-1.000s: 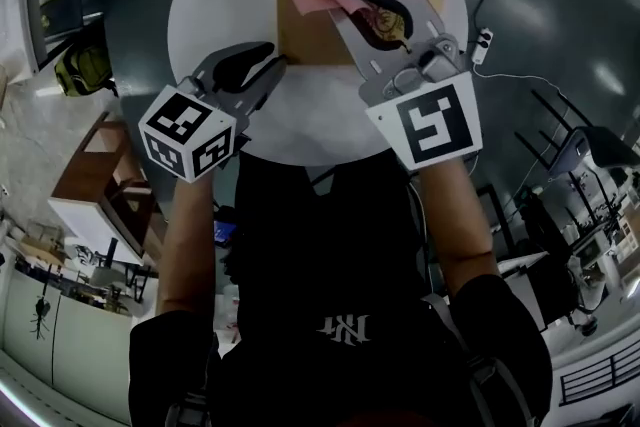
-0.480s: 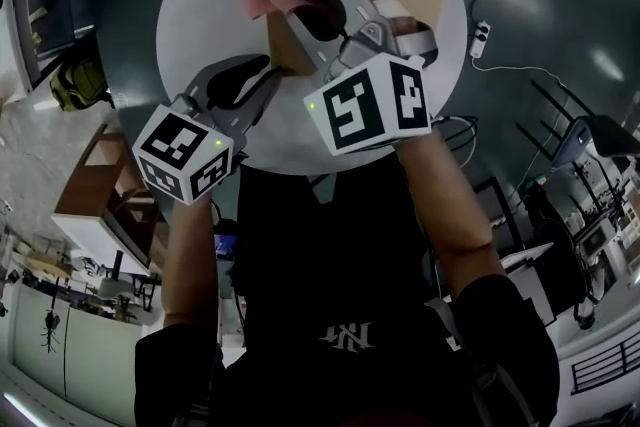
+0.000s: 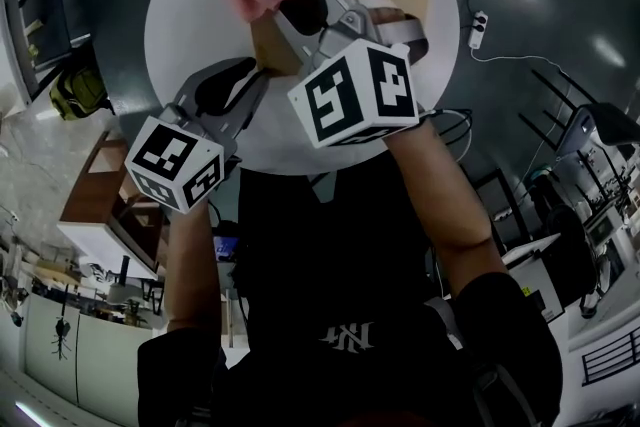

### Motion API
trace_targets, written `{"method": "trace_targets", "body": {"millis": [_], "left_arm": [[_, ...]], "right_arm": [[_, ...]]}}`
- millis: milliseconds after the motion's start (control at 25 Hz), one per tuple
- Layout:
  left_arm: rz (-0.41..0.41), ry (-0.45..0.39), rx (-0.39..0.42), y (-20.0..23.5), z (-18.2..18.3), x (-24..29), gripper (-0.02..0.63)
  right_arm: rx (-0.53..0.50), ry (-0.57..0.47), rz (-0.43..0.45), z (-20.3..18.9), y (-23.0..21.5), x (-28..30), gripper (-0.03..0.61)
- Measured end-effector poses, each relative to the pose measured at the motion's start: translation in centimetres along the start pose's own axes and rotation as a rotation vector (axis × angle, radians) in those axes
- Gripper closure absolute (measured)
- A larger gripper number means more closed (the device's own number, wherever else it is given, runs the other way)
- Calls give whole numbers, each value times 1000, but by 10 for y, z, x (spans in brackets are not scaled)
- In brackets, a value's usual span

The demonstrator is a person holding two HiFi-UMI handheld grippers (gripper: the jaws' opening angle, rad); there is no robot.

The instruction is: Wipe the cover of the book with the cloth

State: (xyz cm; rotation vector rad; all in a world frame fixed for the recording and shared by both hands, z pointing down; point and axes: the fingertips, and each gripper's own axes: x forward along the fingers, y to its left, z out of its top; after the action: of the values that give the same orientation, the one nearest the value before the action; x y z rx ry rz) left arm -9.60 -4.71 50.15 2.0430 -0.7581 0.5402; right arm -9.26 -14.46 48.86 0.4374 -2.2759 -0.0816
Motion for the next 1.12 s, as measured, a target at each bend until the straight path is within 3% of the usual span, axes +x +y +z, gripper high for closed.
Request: {"method": "trace_targets", "body": {"millis": [1120], "left_arm": [[59,43,21,-6,3,3,543]], "right_arm": [[114,45,-113,-73,-45,-61,565]]}}
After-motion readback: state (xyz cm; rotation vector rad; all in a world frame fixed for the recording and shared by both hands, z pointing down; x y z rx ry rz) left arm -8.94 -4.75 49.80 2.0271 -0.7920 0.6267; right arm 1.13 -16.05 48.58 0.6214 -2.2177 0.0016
